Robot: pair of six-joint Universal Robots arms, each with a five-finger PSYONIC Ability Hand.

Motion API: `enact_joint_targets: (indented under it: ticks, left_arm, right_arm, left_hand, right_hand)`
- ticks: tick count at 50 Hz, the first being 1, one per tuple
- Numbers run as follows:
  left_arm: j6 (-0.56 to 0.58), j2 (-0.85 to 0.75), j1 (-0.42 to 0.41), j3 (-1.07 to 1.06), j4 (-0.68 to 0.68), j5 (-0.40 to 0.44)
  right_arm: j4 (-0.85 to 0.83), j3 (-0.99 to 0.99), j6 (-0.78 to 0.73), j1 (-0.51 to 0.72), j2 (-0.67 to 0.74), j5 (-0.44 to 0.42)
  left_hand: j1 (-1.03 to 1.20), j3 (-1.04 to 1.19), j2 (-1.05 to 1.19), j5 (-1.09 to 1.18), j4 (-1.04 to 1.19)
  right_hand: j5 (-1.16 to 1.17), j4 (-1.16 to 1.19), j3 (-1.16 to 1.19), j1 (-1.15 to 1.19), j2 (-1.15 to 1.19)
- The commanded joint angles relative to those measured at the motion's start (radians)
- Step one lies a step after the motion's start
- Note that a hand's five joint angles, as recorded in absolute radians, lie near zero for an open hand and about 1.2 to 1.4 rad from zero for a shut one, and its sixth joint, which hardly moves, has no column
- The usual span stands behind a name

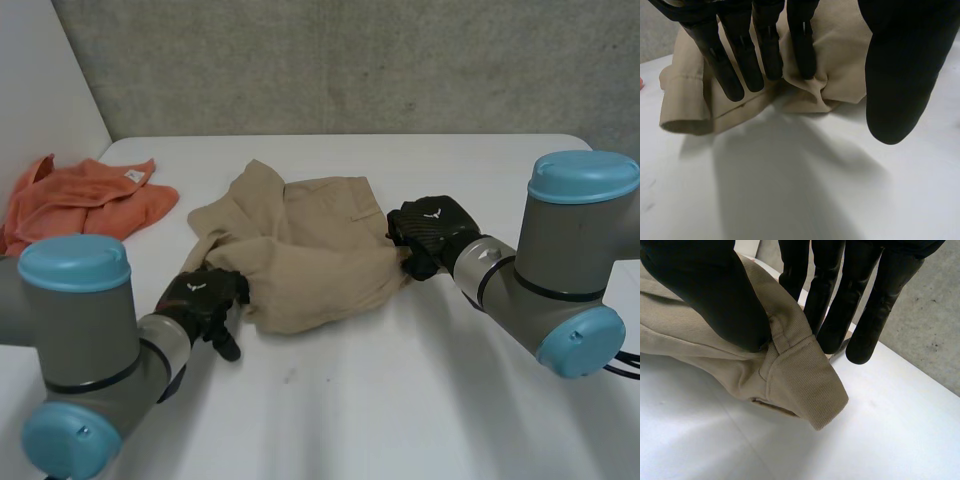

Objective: Fold the laundry.

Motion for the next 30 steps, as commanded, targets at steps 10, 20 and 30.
enact_joint_targets:
  ticks: [10, 20, 30]
  left_arm:
    - [0.006, -0.145, -0.042, 0.192, 0.075, -0.041]
    - [0.009, -0.243, -0.044, 0.302, 0.090, -0.042]
    - [0.010, -0.306, -0.053, 0.352, 0.184, -0.041]
  right_arm:
    - [-0.005, 0.016, 0.006, 0.005, -0.006, -0.002]
    - [-0.005, 0.013, 0.006, 0.014, -0.006, 0.000]
    - [-0.005, 0.013, 0.006, 0.014, -0.004, 0.000]
  left_hand:
    - [0.000, 0.024, 0.021, 0.036, 0.033]
    - [0.032, 0.056, 0.053, 0.068, 0.065]
    - [0.442, 0.466, 0.463, 0.479, 0.476]
  right_hand:
    - [0.231, 0.209, 0.204, 0.410, 0.219]
    - [0.231, 0.209, 0.204, 0.410, 0.219]
    - [0.231, 0.209, 0.204, 0.410, 0.219]
